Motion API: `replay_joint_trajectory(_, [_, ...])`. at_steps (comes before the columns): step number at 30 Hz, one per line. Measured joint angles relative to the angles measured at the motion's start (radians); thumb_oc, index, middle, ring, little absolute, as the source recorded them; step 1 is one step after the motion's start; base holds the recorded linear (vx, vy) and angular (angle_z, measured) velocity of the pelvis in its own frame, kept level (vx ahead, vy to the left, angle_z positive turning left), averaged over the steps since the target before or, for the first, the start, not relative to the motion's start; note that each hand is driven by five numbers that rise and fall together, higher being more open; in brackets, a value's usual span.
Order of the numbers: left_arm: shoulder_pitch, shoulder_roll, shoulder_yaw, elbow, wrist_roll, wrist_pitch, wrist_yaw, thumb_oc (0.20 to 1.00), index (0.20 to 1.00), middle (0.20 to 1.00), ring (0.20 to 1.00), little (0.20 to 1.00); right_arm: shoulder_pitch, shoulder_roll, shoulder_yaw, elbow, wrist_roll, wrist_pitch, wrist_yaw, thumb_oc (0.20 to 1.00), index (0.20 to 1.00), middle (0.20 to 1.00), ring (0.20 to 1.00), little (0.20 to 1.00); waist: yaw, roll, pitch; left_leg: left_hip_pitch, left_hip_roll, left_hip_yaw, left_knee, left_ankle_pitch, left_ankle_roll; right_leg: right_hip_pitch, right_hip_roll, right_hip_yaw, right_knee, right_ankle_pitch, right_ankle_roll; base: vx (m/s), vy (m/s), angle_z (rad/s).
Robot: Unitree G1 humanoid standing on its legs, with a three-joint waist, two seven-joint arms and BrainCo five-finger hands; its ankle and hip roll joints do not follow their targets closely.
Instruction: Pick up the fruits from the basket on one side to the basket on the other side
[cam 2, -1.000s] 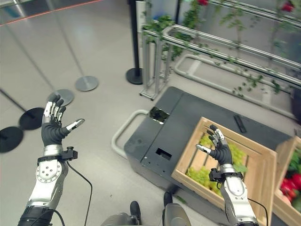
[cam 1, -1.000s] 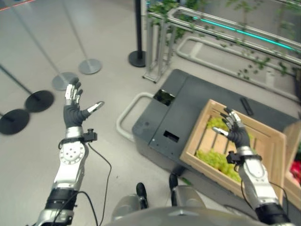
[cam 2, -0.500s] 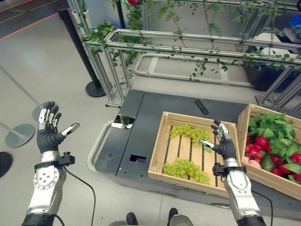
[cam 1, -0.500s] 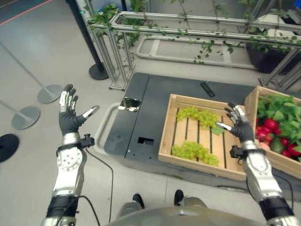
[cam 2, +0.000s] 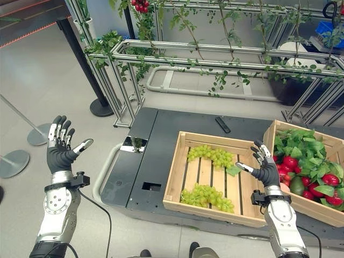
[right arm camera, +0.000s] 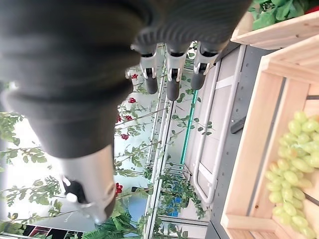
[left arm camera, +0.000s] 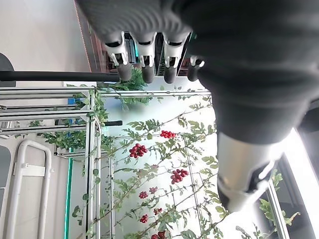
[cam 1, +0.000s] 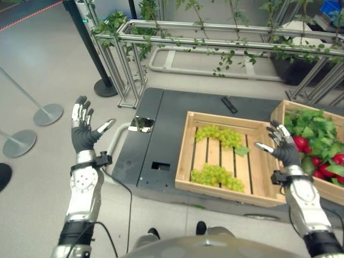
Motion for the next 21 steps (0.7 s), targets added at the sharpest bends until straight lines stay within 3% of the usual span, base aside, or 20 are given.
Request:
replay_joint_trajectory(2, [-0.001, 0.002, -0.014, 0.003, 0.0, 0.002, 0.001, 1.0, 1.0, 1.0, 1.0, 1.0, -0.01, 0.002, 0.004, 0.0, 0.001, 0.0, -0.006, 1.0, 1.0, 1.0, 1.0, 1.0, 0.012, -0.023, 0.009, -0.035, -0.012, -0.126, 0.073, 0.007, -0.005, -0.012, -0.005, 0.045, 0.007, 0.001, -0.014, -0.04, 0.013, -0.34])
replay_joint_trajectory(4, [0.002, 0.002, -0.014, 0.004, 0.0, 0.005, 0.003, 1.0, 1.0, 1.0, 1.0, 1.0, -0.036, -0.001, 0.004, -0.001, 0.001, -0.006, -0.013, 1.0, 1.0, 1.0, 1.0, 1.0, 0.027, -0.02, 0.006, -0.048, -0.021, -0.225, 0.076, 0.003, -0.008, -0.034, -0.008, 0.069, 0.03, 0.006, -0.007, 0.02, 0.059, -0.38])
replay_joint_trajectory(7, [-0.018, 0.003, -0.034, 0.006, 0.0, 0.006, 0.0, 1.0, 1.0, 1.0, 1.0, 1.0, -0.029, 0.001, 0.002, 0.002, 0.002, -0.006, -0.02, 1.0, 1.0, 1.0, 1.0, 1.0, -0.017, 0.014, -0.001, -0.021, -0.006, -0.202, -0.049, 0.003, -0.023, -0.042, 0.007, 0.026, 0.022, 0.017, 0.014, 0.01, 0.075, 0.23])
replay_joint_trajectory(12, [-0.011, 0.002, -0.043, 0.007, 0.0, 0.016, -0.001, 1.0, 1.0, 1.0, 1.0, 1.0, -0.04, 0.005, 0.018, 0.002, 0.002, -0.006, -0.019, 1.0, 1.0, 1.0, 1.0, 1.0, 0.005, 0.004, 0.0, -0.003, -0.031, -0.189, -0.101, 0.023, -0.01, -0.034, -0.009, 0.047, -0.041, 0.067, 0.029, 0.0, 0.068, -0.11])
replay_joint_trajectory(21, [0.001, 0.003, -0.042, 0.007, 0.0, 0.017, -0.01, 1.0, 1.0, 1.0, 1.0, 1.0, -0.039, 0.045, 0.043, 0.002, 0.0, -0.006, -0.018, 1.0, 1.0, 1.0, 1.0, 1.0, 0.01, -0.002, -0.006, 0.08, -0.049, -0.189, -0.16, 0.03, 0.002, 0.072, -0.023, 0.043, -0.14, 0.092, 0.05, 0.01, 0.034, 0.03])
